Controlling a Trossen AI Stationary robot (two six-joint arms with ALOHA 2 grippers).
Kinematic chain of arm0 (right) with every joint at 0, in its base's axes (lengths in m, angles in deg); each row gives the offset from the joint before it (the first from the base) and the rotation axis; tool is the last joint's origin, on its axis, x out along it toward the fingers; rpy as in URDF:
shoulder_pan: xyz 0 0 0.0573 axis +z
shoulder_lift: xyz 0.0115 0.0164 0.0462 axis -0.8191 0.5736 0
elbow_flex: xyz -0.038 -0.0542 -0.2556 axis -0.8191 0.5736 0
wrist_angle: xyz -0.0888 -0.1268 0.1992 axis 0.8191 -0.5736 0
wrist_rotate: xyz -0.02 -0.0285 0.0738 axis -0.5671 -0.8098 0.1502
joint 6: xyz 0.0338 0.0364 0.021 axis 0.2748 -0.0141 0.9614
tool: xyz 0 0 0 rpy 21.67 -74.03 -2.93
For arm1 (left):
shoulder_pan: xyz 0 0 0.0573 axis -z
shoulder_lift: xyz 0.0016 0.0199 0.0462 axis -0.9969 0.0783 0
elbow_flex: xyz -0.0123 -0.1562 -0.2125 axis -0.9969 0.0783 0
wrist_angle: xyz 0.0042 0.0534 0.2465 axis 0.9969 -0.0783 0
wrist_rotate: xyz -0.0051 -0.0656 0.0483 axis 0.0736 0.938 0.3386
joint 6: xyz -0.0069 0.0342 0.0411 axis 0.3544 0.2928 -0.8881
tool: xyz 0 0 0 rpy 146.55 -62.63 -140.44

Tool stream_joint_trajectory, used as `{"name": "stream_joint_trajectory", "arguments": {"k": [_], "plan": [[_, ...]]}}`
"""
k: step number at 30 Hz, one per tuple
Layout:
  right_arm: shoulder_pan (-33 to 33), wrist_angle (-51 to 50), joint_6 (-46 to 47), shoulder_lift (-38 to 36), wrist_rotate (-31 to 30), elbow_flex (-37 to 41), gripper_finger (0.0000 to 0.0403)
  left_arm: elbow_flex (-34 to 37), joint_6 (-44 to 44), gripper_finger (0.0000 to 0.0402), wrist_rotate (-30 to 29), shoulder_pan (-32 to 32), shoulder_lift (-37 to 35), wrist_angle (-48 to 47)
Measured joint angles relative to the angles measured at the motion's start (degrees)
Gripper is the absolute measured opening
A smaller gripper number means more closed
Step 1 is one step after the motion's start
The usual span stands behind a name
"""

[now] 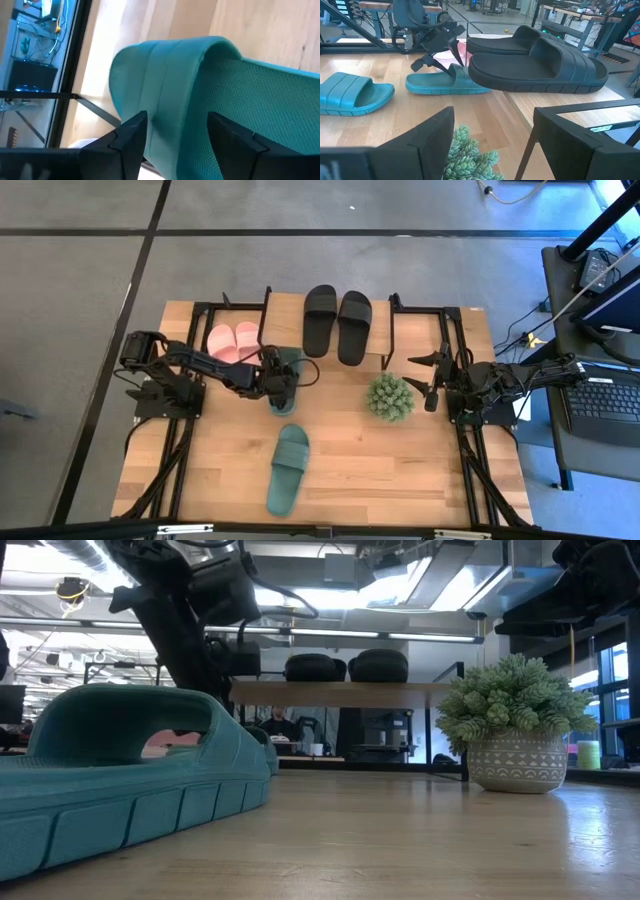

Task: Pick and place slides into the shelf
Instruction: Put the left green slide under the shelf

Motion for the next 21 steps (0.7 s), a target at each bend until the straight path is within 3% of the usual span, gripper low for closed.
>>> {"name": "stream_joint_trajectory", "arguments": {"k": [8,14,21], "plan": [[0.0,0.0,-0.02,-0.02,0.0,0.0,0.0272,0.0,1.98,0.0225,3.43,0.71,0.0,-0.08],[0.0,0.01,0.0,-0.01,0.0,0.0,0.0272,0.0,2.12,0.0265,0.58,0.76,-0.48,-0.65],[0.01,-0.09,0.0,0.0,0.01,0.0,0.0272,0.0,2.1,0.0269,0.95,1.64,-4.33,-0.54]]}}
